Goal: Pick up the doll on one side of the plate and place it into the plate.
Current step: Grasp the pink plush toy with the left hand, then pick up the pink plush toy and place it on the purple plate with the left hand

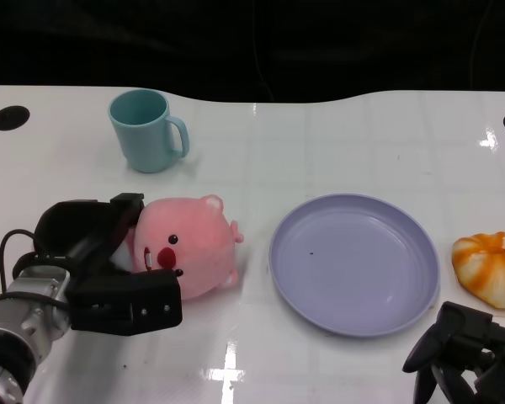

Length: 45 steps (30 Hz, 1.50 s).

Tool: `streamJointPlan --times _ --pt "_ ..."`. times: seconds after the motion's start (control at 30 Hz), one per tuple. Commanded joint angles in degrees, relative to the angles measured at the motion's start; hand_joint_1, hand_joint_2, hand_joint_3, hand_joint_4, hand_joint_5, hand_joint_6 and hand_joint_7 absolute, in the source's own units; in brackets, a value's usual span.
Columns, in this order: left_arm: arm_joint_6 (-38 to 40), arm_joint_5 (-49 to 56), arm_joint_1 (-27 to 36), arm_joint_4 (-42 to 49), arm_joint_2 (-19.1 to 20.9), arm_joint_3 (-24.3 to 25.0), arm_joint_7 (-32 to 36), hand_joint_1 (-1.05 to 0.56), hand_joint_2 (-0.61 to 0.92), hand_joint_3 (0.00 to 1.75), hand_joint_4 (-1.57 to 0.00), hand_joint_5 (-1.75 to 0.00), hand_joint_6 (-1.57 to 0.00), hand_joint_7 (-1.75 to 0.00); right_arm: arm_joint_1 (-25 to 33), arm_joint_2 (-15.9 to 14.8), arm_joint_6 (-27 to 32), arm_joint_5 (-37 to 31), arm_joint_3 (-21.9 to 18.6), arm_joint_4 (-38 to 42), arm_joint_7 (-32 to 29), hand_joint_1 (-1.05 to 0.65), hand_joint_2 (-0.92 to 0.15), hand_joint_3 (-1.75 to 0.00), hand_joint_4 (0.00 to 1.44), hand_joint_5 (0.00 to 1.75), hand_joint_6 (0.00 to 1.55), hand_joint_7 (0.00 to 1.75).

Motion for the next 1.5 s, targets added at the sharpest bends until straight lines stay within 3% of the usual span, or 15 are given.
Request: streamJointPlan --times 0.03,0.1,0.17,0.7,1.5 --pt "-4.2 -4.0 3.3 -8.8 3.3 4.2 0.6 -0.13 0.66 0.85 -0.87 -1.75 -0.66 -1.75 0.3 -0.5 0.9 0.6 -0.9 -0.3 -0.2 -0.71 -0.86 -0.57 0.79 1.61 0.75 1.29" --pt "-4.1 -5.1 4.5 -14.2 4.2 6.0 -1.0 -0.14 0.54 1.08 -0.9 -1.75 -0.7 -1.75 0.3 -0.5 1.2 0.6 -0.9 -0.6 -0.2 -0.71 -0.83 -0.62 0.79 1.61 0.74 1.29" --pt "-3.1 -5.4 5.4 -17.8 4.6 6.9 -2.5 -0.14 0.51 1.13 -0.9 -1.75 -0.71 -1.75 0.3 -0.5 1.1 0.5 -0.9 -0.5 -0.2 -0.7 -0.81 -0.67 0.78 1.62 0.74 1.3" --pt "5.4 -6.7 5.8 -34.0 3.3 10.8 -13.1 -0.16 0.48 1.2 -0.92 -1.75 -0.75 -1.75 0.4 -0.5 1.7 0.4 -0.7 -1.1 -0.2 -0.7 -0.75 -0.78 0.79 1.63 0.74 1.31" --pt "9.8 -3.4 -3.7 -31.7 -11.3 4.2 -18.1 -0.19 0.45 1.11 -0.94 -1.75 -0.7 -1.75 0.6 -0.1 0.7 -1.1 0.4 -1.0 -0.8 -0.71 -0.84 -0.61 0.79 1.61 0.73 1.32"
